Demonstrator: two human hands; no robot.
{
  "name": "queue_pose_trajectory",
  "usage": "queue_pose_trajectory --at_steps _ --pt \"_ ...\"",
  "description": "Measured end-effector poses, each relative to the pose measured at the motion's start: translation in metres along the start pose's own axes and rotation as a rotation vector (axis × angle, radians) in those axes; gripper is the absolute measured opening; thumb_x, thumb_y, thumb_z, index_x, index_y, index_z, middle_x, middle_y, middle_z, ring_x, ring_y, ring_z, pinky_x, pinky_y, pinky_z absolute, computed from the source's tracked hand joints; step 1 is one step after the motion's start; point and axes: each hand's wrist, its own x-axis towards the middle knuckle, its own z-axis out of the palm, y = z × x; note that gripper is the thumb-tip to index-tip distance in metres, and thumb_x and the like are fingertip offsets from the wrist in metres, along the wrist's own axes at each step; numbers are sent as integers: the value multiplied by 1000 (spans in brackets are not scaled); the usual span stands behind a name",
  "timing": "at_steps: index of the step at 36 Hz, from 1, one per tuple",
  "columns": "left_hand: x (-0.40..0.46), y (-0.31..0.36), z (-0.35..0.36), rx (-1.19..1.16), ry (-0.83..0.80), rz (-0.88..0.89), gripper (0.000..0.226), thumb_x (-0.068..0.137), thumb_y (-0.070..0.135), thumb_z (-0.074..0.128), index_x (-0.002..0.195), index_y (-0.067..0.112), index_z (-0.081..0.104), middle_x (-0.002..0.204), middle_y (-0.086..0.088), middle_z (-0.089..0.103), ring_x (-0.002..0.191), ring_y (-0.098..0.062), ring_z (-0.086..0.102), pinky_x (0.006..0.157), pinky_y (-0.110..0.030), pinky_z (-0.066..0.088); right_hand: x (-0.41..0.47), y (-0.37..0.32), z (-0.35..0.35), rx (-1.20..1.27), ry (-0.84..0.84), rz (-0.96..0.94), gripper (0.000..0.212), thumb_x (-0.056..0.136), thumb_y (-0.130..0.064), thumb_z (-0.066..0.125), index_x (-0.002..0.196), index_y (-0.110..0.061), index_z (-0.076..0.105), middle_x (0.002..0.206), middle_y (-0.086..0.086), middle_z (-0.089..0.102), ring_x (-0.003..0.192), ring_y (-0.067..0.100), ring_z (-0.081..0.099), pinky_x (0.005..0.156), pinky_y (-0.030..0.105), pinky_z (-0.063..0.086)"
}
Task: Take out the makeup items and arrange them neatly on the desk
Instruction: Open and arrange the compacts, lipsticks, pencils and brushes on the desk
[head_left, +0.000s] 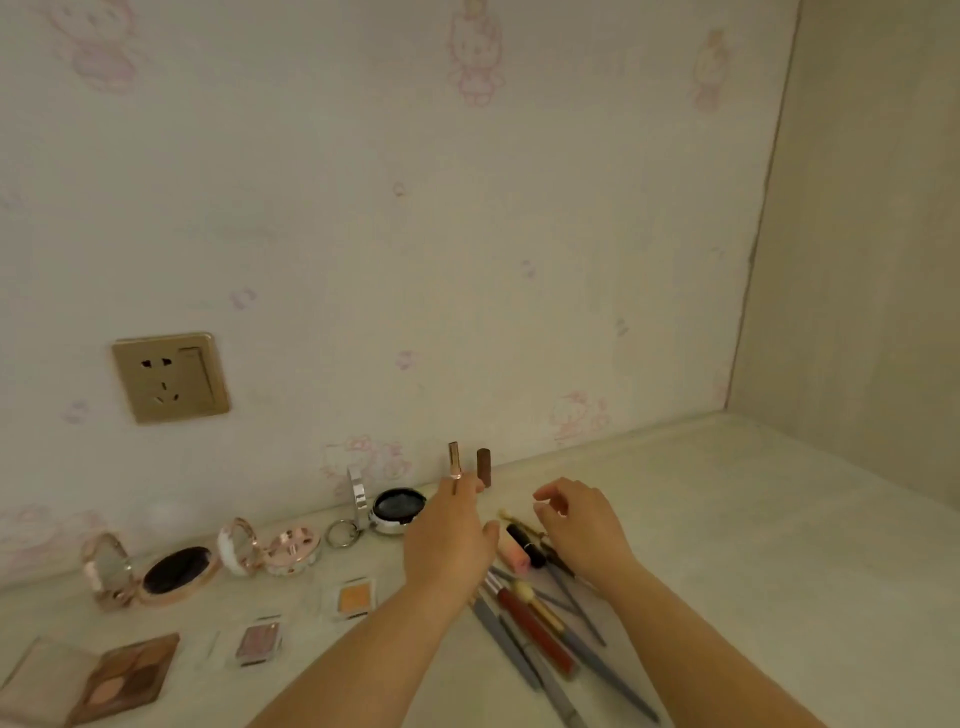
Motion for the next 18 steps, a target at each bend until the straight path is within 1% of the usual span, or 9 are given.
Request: queue_pose_trajectory --at_steps 1,3,6,8,10,12,14,16,18 --pt "-7 4 1 -9 -6 12 36 90 34 54 125 28 46 123 8 51 104 -13 57 81 -31 49 -7 1 -4 -7 47 -31 19 93 -22 50 107 -21 63 99 -5 59 99 14 52 81 24 42" --pt "-23 10 5 -9 -17 34 28 91 33 50 119 29 51 118 10 53 101 -12 58 81 -32 49 -22 3 -11 7 137 -56 18 93 -19 49 101 -20 65 91 -8 58 95 15 53 76 23 40" --pt "-47 16 13 -31 3 63 22 93 37 46 113 32 56 110 12 56 97 -9 58 79 -29 50 -44 9 -19 37 220 -48 18 93 -16 49 97 -19 66 79 -14 53 90 15 55 74 24 42" --pt "-61 19 17 -58 25 76 21 94 36 46 113 35 55 110 15 55 97 -6 57 78 -23 48 -56 13 -24 44 233 -39 18 93 -15 48 96 -20 66 75 -20 48 89 14 53 73 23 40" --pt "-70 20 19 -84 47 68 23 93 33 48 115 35 55 110 15 55 97 -5 56 76 -20 45 -66 18 -26 43 235 -29 17 92 -16 49 94 -20 66 74 -20 47 88 14 52 73 23 37" --pt "-78 19 22 -128 67 22 22 91 31 51 112 34 57 107 14 57 96 -7 58 76 -23 47 -76 23 -27 39 225 -10 16 92 -17 50 91 -21 65 75 -17 49 88 13 50 72 23 35" --pt "-83 17 24 -166 91 -29 16 89 32 55 105 34 60 102 13 59 94 -8 59 75 -26 48 -85 28 -25 19 210 4 16 92 -18 50 90 -22 65 77 -13 51 88 13 49 71 23 35" --pt "-85 16 26 -189 104 -62 11 89 32 55 98 32 61 98 13 58 92 -9 58 76 -28 49 -89 30 -25 11 192 16 16 92 -18 50 92 -20 66 77 -12 50 89 15 50 72 25 36" --pt "-83 16 26 -204 123 -71 10 88 31 55 96 30 61 98 12 59 94 -10 56 76 -31 49 -87 29 -25 21 184 23 17 92 -18 50 92 -20 66 77 -12 51 89 15 50 72 24 36"
